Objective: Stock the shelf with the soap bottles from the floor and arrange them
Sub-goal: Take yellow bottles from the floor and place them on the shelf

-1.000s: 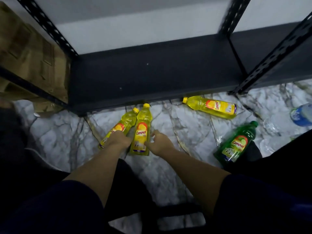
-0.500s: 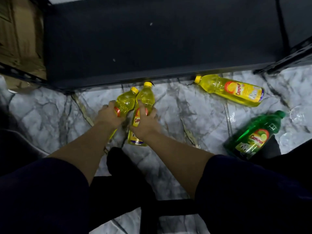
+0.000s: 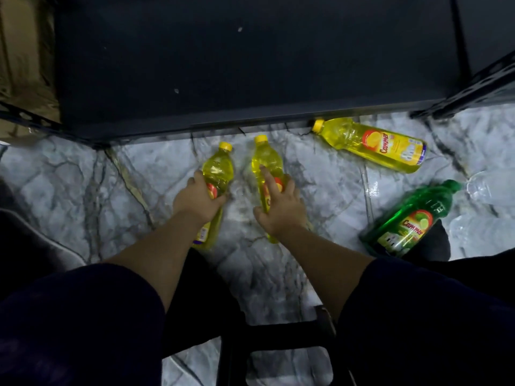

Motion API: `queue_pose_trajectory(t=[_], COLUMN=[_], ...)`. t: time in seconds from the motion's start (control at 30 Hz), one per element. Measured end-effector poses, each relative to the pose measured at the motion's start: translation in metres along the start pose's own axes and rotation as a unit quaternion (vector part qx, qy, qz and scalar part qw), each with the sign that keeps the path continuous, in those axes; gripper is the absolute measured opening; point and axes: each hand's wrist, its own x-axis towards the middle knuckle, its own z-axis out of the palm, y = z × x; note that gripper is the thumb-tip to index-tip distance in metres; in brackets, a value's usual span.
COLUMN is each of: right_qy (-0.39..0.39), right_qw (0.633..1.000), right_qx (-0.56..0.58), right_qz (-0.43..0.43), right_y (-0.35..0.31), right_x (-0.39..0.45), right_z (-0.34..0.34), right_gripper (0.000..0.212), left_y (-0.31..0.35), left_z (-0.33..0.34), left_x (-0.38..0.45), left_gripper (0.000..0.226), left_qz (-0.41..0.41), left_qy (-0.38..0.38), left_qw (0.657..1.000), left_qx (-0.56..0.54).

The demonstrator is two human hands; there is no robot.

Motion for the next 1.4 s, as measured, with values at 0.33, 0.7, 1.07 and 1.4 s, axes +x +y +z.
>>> queue_pose_trajectory(t=[0.33,0.7,1.07,1.4], right_qy=[0.057,0.009,0.098,0.314], right_qw=[0.994,0.996,0.994,0.939], right_qx=[-0.054,-0.008,0.039,0.113], right_qz=[0.079,0.092,0.016,-0.080], right_y=[0.078,0.072,0.069,0.019], right_x=[-0.029,0.005,-0.051,-0.112], right_z=[-0.015,-0.037,-0.071,-0.181], right_gripper=[0.112,0.094,0.102,0.108], left_y=[0.063,0.091,0.088,0.141], left_z=[0.066,0.062,0.027,-0.084], left_x=[-0.053,-0.047,-0.087,-0.177], left_gripper=[0.110,0.110,0.106,0.103], left_qz=[0.065,0.010,0.072,0.136], left_qy=[-0.015,-0.046,0.057,0.277], left_qw=[0.995,0.998,0.994,0.932], left_qx=[0.070,0.029,-0.058,-0.193])
